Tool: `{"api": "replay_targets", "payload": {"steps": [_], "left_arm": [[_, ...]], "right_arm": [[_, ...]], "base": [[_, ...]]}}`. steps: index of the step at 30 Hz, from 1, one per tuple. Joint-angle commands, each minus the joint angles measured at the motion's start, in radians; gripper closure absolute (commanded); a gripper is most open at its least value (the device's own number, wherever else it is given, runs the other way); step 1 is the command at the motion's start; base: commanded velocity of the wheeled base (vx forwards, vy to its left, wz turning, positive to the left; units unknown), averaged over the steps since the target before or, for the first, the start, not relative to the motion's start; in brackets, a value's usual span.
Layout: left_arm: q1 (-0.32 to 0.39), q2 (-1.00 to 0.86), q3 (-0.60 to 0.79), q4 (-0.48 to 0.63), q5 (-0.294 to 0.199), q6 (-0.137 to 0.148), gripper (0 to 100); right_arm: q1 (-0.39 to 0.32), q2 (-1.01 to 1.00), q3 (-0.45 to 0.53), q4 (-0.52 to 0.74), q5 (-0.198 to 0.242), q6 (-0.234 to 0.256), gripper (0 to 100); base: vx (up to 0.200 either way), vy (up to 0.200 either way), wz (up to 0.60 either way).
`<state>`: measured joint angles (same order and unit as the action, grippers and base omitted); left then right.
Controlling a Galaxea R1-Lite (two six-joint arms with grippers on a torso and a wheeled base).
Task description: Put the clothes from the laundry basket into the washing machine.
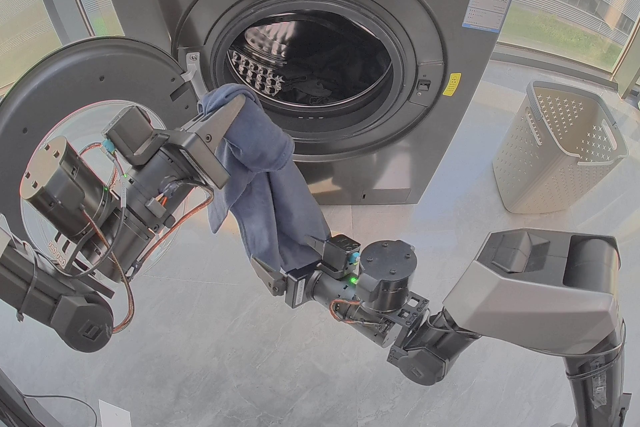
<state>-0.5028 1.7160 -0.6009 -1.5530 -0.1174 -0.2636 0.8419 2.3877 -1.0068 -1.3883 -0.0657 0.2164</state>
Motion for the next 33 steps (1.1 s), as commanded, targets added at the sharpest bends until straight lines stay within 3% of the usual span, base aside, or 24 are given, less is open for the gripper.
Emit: {"api": "replay_targets", "payload": {"steps": [1, 7, 14, 19, 20, 28, 32, 33], "left_arm": [[-0.002, -0.001, 0.0, -0.002, 0.001, 0.0, 100], [-0.002, 0.001, -0.005, -0.002, -0.001, -0.002, 100], [-0.003, -0.003, -0.002, -0.002, -0.001, -0.002, 100], [-0.003, -0.009, 0.0, -0.002, -0.002, -0.005, 100], [-0.003, -0.009, 0.001, -0.002, -0.002, -0.005, 100], [0.004, -0.006, 0.007, -0.002, -0.002, -0.009, 100], [0.023, -0.001, 0.013, -0.001, -0.004, -0.009, 100], [0.046, 0.002, 0.024, -0.001, -0.004, -0.009, 100]], "right_arm": [[0.008, 0.068, -0.098, 0.022, 0.001, -0.002, 0], [0.02, 0.085, -0.125, 0.051, 0.0, 0.0, 0], [-0.032, 0.162, -0.265, 0.109, 0.001, 0.0, 0], [-0.032, 0.212, -0.343, 0.117, -0.005, -0.002, 0], [-0.032, 0.223, -0.357, 0.117, -0.006, -0.002, 100], [-0.029, 0.219, -0.378, 0.1, -0.009, 0.0, 100], [-0.03, 0.145, -0.28, 0.049, -0.009, 0.0, 100], [-0.034, 0.093, -0.217, 0.032, -0.009, 0.0, 100]], "base": [[0.0, 0.0, 0.0], [0.0, 0.0, 0.0], [0.0, 0.0, 0.0], [0.0, 0.0, 0.0], [0.0, 0.0, 0.0], [0.0, 0.0, 0.0], [0.0, 0.0, 0.0], [0.0, 0.0, 0.0]]}}
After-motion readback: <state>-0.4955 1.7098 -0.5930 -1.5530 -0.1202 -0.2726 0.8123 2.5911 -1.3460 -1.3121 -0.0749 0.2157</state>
